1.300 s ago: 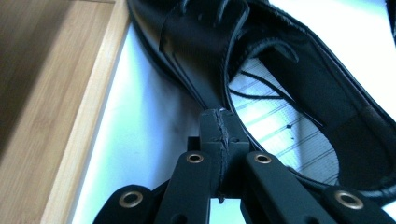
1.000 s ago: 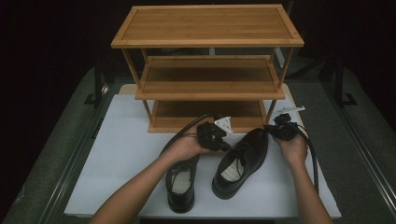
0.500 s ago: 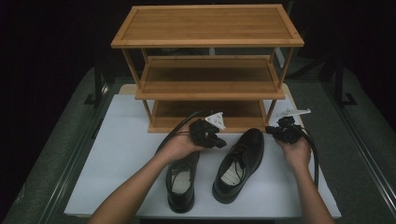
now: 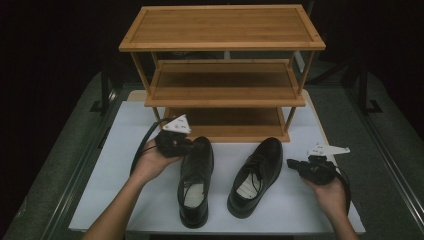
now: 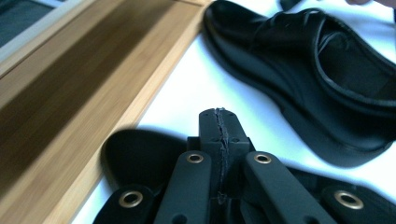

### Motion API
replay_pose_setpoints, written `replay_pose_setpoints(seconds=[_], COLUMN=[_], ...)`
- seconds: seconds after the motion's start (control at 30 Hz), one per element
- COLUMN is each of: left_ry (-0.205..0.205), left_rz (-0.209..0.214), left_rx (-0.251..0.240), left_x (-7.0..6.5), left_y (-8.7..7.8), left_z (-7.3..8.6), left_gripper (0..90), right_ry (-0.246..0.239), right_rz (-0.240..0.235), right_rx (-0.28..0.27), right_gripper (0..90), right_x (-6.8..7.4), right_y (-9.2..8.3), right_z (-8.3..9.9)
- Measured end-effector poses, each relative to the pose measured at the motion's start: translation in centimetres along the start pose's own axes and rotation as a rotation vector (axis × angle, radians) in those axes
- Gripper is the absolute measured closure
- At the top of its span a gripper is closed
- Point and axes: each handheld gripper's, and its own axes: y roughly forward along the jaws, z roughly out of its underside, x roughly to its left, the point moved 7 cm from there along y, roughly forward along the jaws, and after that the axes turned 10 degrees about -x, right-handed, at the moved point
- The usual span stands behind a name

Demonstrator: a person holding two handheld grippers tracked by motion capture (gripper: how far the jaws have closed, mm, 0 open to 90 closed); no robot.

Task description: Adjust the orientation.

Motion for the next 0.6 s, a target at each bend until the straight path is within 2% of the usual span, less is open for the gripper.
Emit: replay_pose_setpoints(seconds=[0.03,0.07,0.1,0.13,0.2,0.23,0.27,0.3,0.33,0.4,0.43,0.47,0.5,0.57,0.6], left_ry=[-0.011,-0.011,-0.02,-0.027,-0.044,-0.065,-0.065,-0.078,-0.102,-0.13,-0.13,-0.155,-0.155,-0.173,-0.176], left_rz=[-0.04,-0.04,-0.063,-0.088,-0.127,-0.16,-0.16,-0.188,-0.217,-0.265,-0.265,-0.318,-0.318,-0.358,-0.384], left_rx=[-0.005,-0.005,-0.006,-0.005,-0.01,-0.006,-0.006,-0.001,0.011,0.027,0.027,0.048,0.048,0.064,0.072], left_x=[0.4,0.4,0.5,0.7,1.0,1.1,1.1,1.1,1.2,1.5,1.5,1.9,1.9,2.4,2.6], left_y=[-1.3,-1.3,-1.9,-2.7,-3.7,-4.8,-4.8,-5.4,-6.2,-6.9,-6.9,-7.7,-7.7,-8.3,-8.6], left_z=[1.2,1.2,1.9,2.7,4.0,5.7,5.7,6.8,8.3,10.1,10.1,11.8,11.8,13.3,13.9], left_gripper=[90.0,89.9,89.9,89.8,89.8,88.8,87.6,87.6,84.3,77.1,72.7,66.6,60.1,47.0,47.0], right_ry=[-0.007,-0.007,-0.012,-0.012,-0.016,-0.013,-0.013,-0.02,-0.019,-0.025,-0.025,-0.034,-0.034,-0.043,-0.043], right_rz=[-0.019,-0.019,-0.022,-0.036,-0.04,-0.057,-0.057,-0.061,-0.076,-0.087,-0.087,-0.091,-0.092,-0.099,-0.099], right_rx=[0.009,0.009,0.013,0.015,0.017,0.024,0.024,0.029,0.038,0.044,0.044,0.052,0.06,0.065,0.065], right_gripper=[89.8,89.8,89.8,89.8,89.8,89.8,89.8,89.8,89.8,89.8,89.8,89.8,89.8,89.8,89.8], right_x=[0.9,0.9,1.1,1.8,2.0,2.7,2.7,2.9,3.3,3.7,3.7,3.8,3.9,4.1,4.1], right_y=[-0.3,-0.3,-0.4,-0.7,-0.8,-0.8,-0.8,-0.7,-0.4,-0.1,-0.1,0.3,0.5,0.8,0.8], right_z=[0.8,0.8,1.1,1.7,2.0,2.6,2.6,2.9,3.1,3.1,3.1,3.2,3.2,3.2,3.2])
